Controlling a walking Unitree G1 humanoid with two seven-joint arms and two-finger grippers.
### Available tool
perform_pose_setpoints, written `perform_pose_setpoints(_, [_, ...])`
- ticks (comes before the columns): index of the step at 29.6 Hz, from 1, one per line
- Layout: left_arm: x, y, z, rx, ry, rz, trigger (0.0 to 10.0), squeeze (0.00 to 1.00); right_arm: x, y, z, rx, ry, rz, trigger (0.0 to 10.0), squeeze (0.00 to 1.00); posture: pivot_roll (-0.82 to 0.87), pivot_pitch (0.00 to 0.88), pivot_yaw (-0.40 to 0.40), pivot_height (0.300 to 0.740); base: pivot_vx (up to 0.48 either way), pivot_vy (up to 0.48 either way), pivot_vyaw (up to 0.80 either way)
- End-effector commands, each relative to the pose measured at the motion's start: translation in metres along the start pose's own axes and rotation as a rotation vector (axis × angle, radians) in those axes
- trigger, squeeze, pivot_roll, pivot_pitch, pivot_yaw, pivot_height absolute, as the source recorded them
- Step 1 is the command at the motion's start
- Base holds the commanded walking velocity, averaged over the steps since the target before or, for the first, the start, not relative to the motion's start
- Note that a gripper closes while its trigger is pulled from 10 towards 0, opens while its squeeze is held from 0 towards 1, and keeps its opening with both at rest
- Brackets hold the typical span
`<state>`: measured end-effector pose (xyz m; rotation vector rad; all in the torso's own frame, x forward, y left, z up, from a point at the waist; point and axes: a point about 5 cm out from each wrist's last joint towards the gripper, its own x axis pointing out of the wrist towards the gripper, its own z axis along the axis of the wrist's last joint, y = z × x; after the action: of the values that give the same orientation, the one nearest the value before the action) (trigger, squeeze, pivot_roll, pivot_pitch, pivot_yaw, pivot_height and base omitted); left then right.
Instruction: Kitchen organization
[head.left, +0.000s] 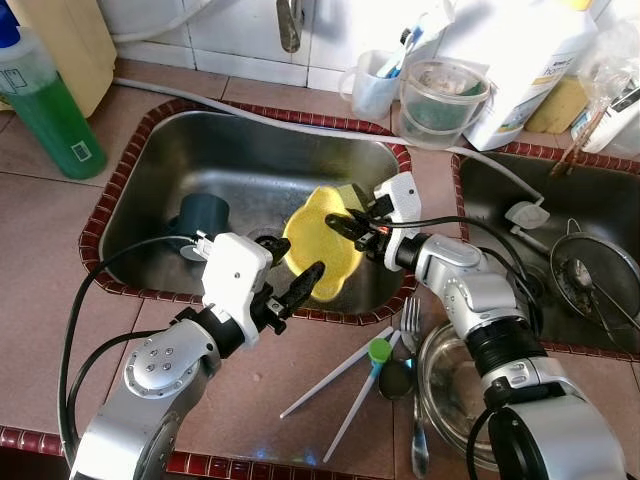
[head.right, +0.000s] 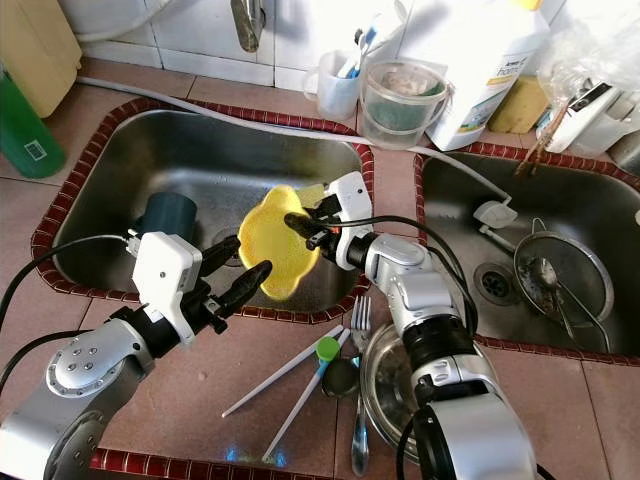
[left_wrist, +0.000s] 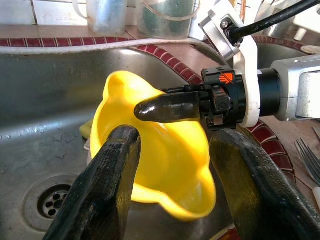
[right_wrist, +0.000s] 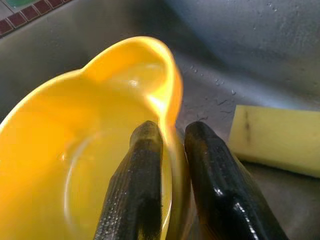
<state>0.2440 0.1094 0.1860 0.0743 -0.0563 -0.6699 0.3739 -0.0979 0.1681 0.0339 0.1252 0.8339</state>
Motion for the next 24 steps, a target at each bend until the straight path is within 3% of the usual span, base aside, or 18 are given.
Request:
perform_pose_setpoints(1, [-0.001, -0.002, 0.002, -0.005, -0.004, -0.008, 10.0, 0.00, -0.010, -0.011, -0.011, 0.039, 0.045, -0.045, 10.0, 1.00, -0.03, 0.281, -0.102, 0.740, 0.000, 0.000, 0.00])
perform_pose_setpoints(12, [-0.001, -0.002, 0.002, -0.005, -0.005, -0.007, 10.0, 0.00, -0.010, -0.012, -0.010, 0.029, 0.036, -0.060, 10.0, 1.00, -0.02, 0.277, -0.103, 0.740, 0.000, 0.000, 0.00])
perform_pose_setpoints(16, [0.000, 0.000, 0.002, -0.001, -0.007, -0.003, 10.0, 0.00, -0.010, -0.015, 0.001, -0.030, -0.044, -0.098, 10.0, 1.00, -0.02, 0.272, -0.102, 0.740, 0.000, 0.000, 0.00])
perform_pose_setpoints(18, [0.000, 0.001, 0.003, 0.001, -0.008, 0.000, 10.0, 0.00, -0.011, -0.016, 0.011, -0.040, -0.123, -0.121, 10.0, 0.00, -0.02, 0.267, -0.101, 0.740, 0.000, 0.000, 0.00])
perform_pose_setpoints(24, [0.003, 0.007, 0.005, 0.002, -0.023, 0.019, 10.0, 0.00, -0.017, -0.024, 0.050, -0.072, -0.373, -0.241, 10.0, 0.00, -0.02, 0.245, -0.098, 0.740, 0.000, 0.000, 0.00])
